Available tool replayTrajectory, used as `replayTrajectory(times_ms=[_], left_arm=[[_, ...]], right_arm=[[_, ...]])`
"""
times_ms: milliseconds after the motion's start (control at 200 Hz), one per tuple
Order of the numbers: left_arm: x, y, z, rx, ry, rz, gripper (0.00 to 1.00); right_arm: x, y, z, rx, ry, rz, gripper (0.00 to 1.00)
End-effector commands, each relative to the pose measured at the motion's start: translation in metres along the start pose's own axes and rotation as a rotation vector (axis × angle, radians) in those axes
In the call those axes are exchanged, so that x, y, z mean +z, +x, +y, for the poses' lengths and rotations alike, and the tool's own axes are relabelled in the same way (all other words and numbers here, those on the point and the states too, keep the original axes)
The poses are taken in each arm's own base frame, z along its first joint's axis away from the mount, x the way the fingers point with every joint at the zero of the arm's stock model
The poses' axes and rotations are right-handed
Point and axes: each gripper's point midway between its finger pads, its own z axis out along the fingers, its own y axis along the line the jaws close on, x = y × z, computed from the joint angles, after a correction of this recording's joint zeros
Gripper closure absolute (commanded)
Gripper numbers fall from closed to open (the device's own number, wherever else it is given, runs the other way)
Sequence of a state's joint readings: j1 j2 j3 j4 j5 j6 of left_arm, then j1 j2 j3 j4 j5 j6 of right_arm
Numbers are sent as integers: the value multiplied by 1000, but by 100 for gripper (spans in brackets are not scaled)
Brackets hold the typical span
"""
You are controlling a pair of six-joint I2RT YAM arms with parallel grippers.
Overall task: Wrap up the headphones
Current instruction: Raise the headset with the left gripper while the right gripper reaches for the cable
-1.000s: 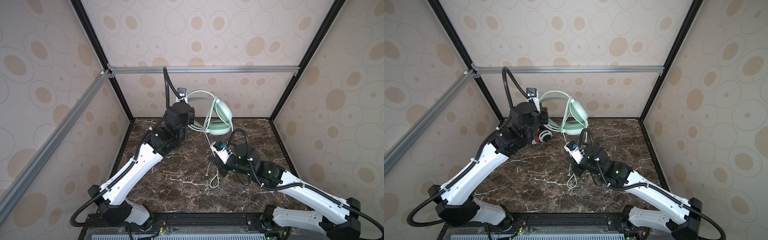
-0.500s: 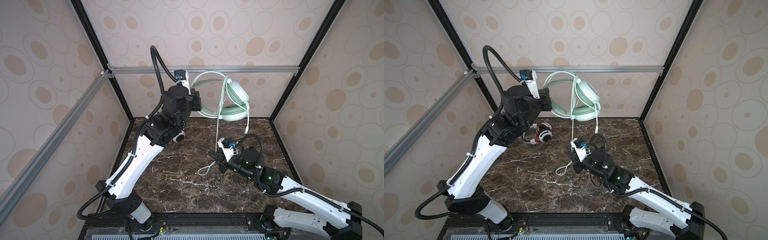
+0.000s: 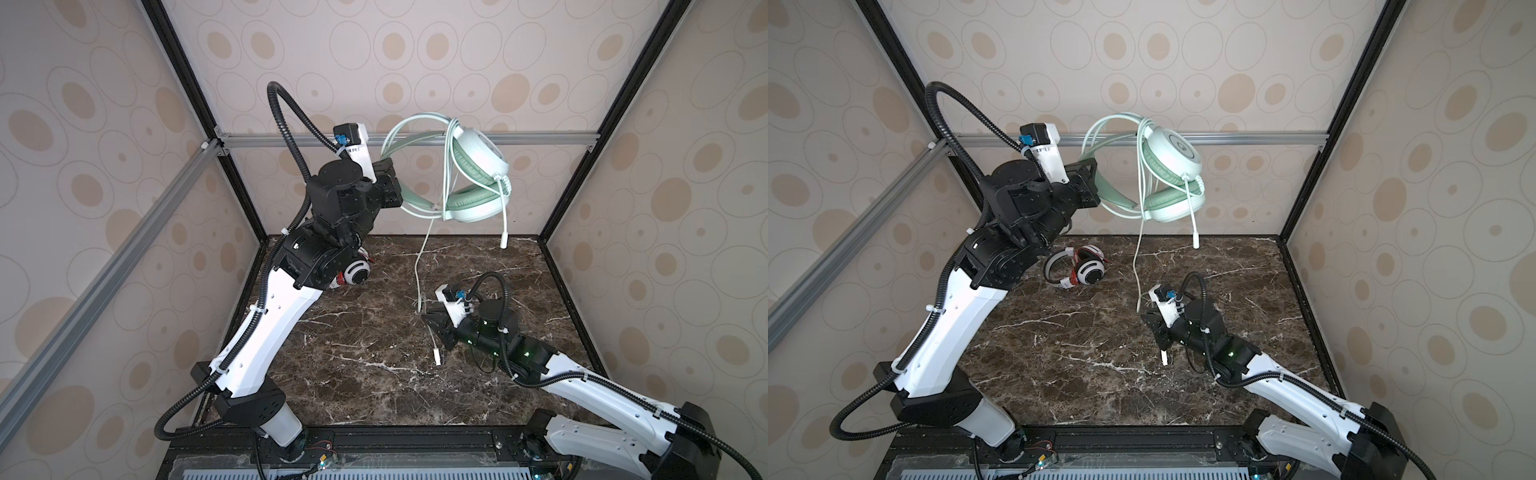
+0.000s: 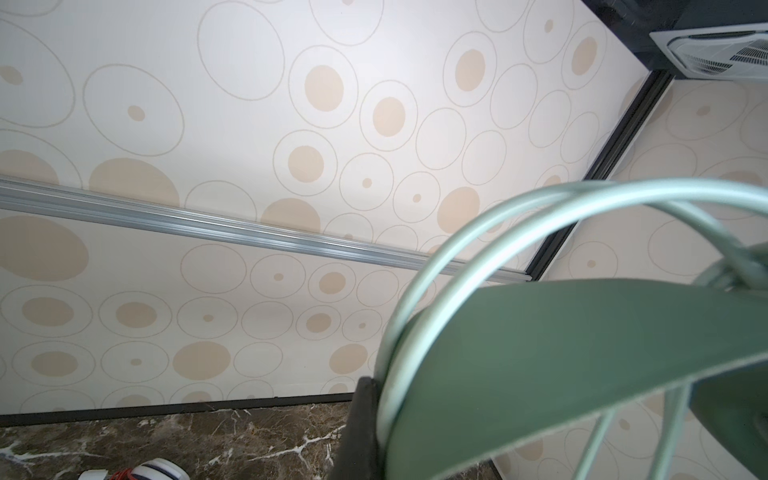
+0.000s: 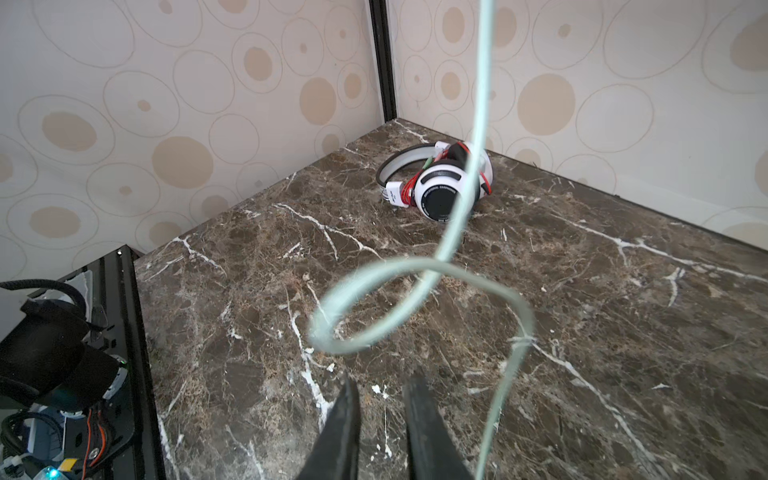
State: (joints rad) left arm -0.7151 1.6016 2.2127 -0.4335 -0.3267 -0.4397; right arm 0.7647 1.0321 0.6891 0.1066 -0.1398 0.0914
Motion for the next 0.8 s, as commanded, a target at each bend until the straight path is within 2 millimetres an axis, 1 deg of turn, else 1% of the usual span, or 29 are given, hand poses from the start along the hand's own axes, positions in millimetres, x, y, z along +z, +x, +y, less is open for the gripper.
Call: replayTrajectory(times_ms=[0,50,155,220,325,400,460,550,650,795], left_arm=[[-19,-56,-9,-148,65,-153,100],[-20,-57,-8,-147,62,-154,100],[-21,-57,-7,-139,57,-150,100],[-21,-57,-6,-138,58,-150,100],[-21,-57,-6,-132,58,-149,100],[-20,-56,-6,-133,60,-144,100],[-20,-55,-7,-134,64,-141,100],[-20,-55,-8,-138,71,-139,100],[-19,-53,-10,-136,84,-131,100],[-18,-48,-13,-133,109,-110,100]], right_arm=[[4,11,0,2,-28,13,74],[0,8,-2,16,-18,-2,68],[-12,0,-6,44,8,-46,46],[-21,-4,-12,46,46,-57,39],[-37,-15,-20,18,105,-84,33],[-49,-25,-28,-6,149,-100,31],[-56,-36,-35,-15,184,-111,29],[-63,-59,-45,-25,207,-155,26],[-59,-85,-51,-28,180,-209,23],[-41,-119,-60,-42,149,-280,21]])
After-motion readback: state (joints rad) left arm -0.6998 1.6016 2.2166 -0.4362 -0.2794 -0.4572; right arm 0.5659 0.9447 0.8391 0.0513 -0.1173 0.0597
